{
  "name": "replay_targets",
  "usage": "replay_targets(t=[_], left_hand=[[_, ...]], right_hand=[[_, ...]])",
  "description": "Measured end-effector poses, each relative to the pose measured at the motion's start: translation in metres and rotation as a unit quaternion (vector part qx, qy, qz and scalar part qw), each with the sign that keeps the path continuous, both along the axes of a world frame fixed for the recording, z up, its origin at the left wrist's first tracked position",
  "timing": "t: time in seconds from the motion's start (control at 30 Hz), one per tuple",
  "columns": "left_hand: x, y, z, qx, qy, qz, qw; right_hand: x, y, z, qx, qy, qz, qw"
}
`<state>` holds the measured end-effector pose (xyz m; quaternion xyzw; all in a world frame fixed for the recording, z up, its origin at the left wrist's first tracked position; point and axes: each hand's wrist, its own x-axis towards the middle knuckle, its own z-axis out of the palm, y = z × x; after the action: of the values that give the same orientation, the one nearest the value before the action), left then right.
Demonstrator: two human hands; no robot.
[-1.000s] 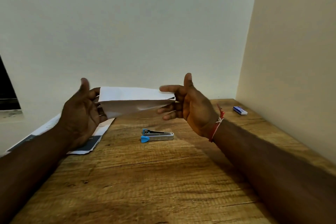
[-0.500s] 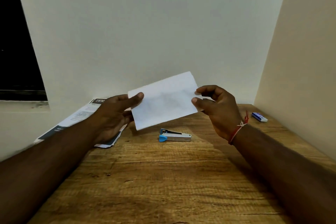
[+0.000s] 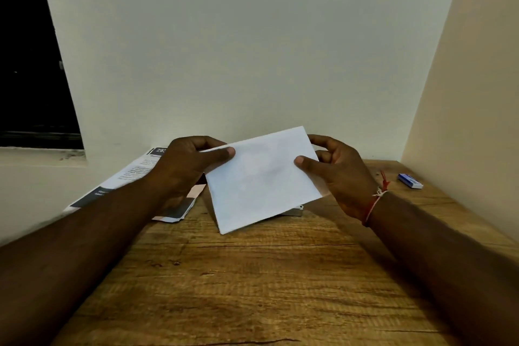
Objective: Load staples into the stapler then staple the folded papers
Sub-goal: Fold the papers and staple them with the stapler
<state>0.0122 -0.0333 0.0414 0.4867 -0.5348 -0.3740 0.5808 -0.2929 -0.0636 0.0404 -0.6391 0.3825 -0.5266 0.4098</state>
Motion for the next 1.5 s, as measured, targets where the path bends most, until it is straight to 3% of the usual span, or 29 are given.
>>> replay_targets(t=[0.23,0.33,0.4,0.47,0.57,0.67,0.8,1.0,1.1,1.23,1.37,1.5], left_hand=[[0.006,0.010,0.000,0.091,-0.076,-0.156,0.981],[0.007,0.006,0.001,0.067,-0.062,-0.115,0.989],[0.015,0.001,0.006,0.024,-0.023,-0.034,0.999],[0.034,-0.009,0.009,-0.008,-0.003,0.060,0.998],[0.065,-0.022,0.001,-0.016,-0.055,0.130,0.990],[0.074,-0.024,-0.005,-0.020,-0.122,0.148,0.981],[0.079,-0.033,-0.019,-0.010,-0.267,0.156,0.951],[0.076,-0.037,-0.031,0.047,-0.385,0.172,0.906],[0.074,-0.038,-0.035,0.046,-0.403,0.176,0.897],[0.060,-0.029,-0.030,0.041,-0.408,0.146,0.900],[0.036,-0.013,-0.023,0.014,-0.496,0.083,0.864],[0.010,-0.001,-0.022,-0.008,-0.558,-0.039,0.829]], right_hand=[[0.005,0.009,-0.001,-0.015,0.043,0.040,0.998],[0.013,0.012,-0.003,-0.006,0.025,0.061,0.998],[0.011,0.006,-0.005,0.005,0.023,0.051,0.998],[0.007,0.003,-0.006,0.012,0.088,0.055,0.995],[0.008,0.008,-0.014,-0.012,0.275,0.077,0.958],[0.016,0.012,-0.019,-0.056,0.370,0.049,0.926],[0.021,0.010,-0.021,-0.095,0.399,0.027,0.912],[0.020,0.002,-0.030,-0.095,0.402,-0.001,0.911],[0.006,-0.008,-0.027,-0.073,0.390,-0.048,0.916],[-0.046,-0.037,-0.021,-0.050,0.336,-0.220,0.914],[-0.112,-0.054,-0.022,0.017,0.336,-0.390,0.857],[-0.138,-0.061,-0.029,0.064,0.388,-0.431,0.812]])
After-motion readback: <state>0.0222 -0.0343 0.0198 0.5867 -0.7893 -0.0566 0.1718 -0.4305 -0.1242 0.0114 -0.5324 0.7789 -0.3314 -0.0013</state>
